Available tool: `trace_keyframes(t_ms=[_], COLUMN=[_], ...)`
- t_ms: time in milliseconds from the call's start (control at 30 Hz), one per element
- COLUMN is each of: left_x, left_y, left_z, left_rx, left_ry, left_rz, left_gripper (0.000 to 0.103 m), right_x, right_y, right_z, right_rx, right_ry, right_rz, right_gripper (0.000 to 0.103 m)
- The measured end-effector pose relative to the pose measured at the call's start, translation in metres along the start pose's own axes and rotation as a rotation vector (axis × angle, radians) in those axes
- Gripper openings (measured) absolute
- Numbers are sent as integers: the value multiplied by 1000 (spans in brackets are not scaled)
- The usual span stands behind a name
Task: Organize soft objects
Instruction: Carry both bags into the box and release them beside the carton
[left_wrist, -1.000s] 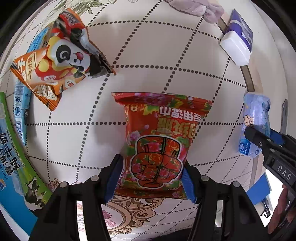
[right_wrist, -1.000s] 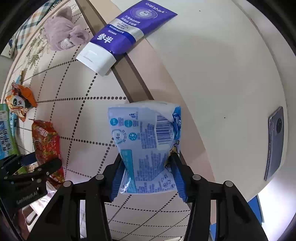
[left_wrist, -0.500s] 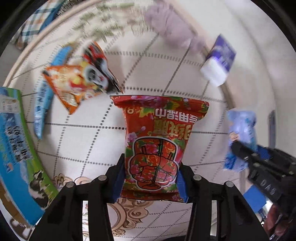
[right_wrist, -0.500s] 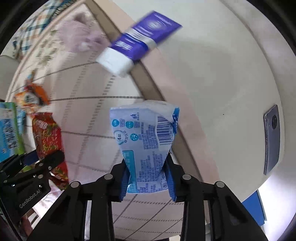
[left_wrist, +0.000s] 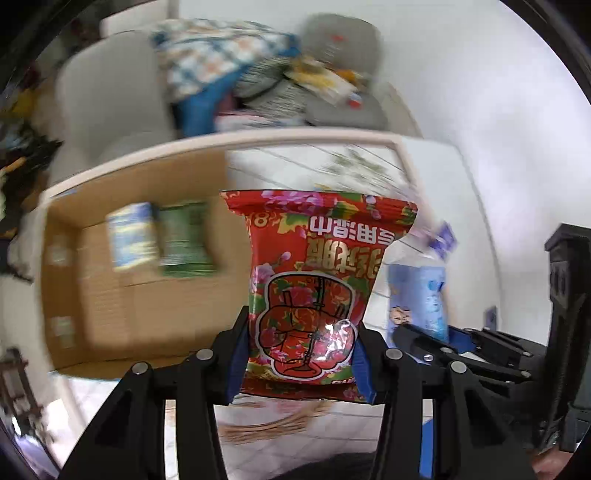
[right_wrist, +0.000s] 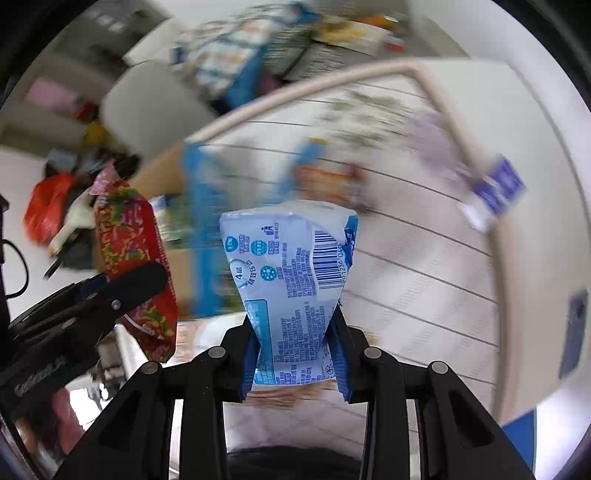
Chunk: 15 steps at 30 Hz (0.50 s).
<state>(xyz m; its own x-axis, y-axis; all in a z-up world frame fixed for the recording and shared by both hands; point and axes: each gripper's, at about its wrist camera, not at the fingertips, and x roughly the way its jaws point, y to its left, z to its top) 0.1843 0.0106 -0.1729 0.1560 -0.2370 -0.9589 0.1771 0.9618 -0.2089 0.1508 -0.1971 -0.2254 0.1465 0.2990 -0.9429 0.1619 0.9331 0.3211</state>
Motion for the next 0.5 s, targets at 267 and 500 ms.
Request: trace_keyframes(t_ms=[267, 500], left_x=[9, 71], left_y=[159, 233], left_z=[18, 41], left_rx=[-153, -212], left_ry=[36, 160], left_rz=[138, 161], left_gripper=[45, 45], right_x=[54, 143], right_y=[153, 207], right_z=[8, 11], right_rx=[-168, -173], right_ry=[45, 173], right_rz=[9, -53], right_gripper=[36, 36])
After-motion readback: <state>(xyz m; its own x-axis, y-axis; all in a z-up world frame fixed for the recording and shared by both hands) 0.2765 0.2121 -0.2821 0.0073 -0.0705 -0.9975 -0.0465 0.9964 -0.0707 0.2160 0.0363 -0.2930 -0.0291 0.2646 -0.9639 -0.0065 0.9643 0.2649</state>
